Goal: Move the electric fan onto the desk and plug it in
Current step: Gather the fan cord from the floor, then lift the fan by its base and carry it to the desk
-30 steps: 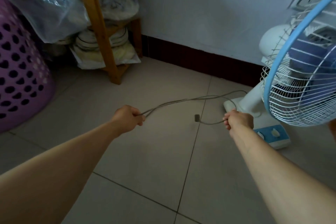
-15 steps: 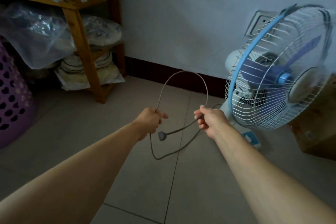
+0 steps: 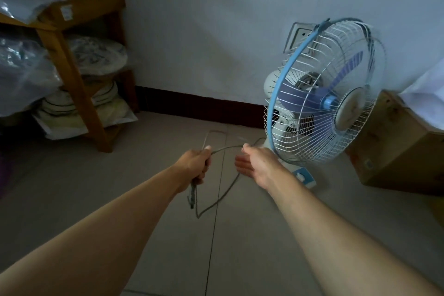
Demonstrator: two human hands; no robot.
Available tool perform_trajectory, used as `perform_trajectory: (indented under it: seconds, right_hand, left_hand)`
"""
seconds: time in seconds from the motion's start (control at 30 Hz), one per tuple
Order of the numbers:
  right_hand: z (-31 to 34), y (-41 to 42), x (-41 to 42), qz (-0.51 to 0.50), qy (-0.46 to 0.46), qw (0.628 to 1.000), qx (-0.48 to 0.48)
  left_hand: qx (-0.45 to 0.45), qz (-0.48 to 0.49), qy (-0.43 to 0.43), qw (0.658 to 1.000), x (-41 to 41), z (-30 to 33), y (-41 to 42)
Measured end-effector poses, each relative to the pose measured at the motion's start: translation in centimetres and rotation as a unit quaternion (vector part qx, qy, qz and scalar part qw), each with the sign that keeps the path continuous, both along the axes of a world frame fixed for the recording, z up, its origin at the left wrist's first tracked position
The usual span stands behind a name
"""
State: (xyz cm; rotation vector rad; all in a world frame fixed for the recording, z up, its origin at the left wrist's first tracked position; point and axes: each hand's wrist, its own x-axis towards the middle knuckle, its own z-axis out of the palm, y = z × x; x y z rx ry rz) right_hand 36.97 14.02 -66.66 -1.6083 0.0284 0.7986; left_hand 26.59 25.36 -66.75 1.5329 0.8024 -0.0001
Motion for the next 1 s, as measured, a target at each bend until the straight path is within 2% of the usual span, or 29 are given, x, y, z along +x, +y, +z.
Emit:
perform_trajectory:
  seconds: [0.17,0.33,0.53,0.63,0.9,1.0]
  right_hand:
    - [-3.4,-3.6,2.1,0.066,-0.053,0.989,-0.118]
    - [-6.8,-7.8,5.5,0.051,-0.08,0.977,-0.193]
    - [-10.7,-13.2,10.9,-0.005,-0.061,0.974,-0.218]
    - [-12.6,-14.7,12.9,0.001,-0.072,0.965,-0.251]
    - [-16.1,-14.9,17.3,0.021,-0.129,0.957,-0.259]
    - [-17.0,-14.9,18.0,0.027,-0.123,0.957,-0.261]
  left_hand:
    - [-0.026,0.039,-0.01,0.999,1.8,-1.3,-1.6]
    - [-0.065,0.061,-0.015,0.996,4.5,-3.4,-5.2]
    - [-0.107,0.108,-0.023,0.988,8.8,-6.9,-10.5]
    - [-0.113,0.134,-0.035,0.984,10.5,-8.8,-12.1]
    - [-0.072,0.169,-0.049,0.982,13.0,-12.8,-10.7]
    - [-0.06,0.162,-0.036,0.984,13.3,-13.9,-10.2]
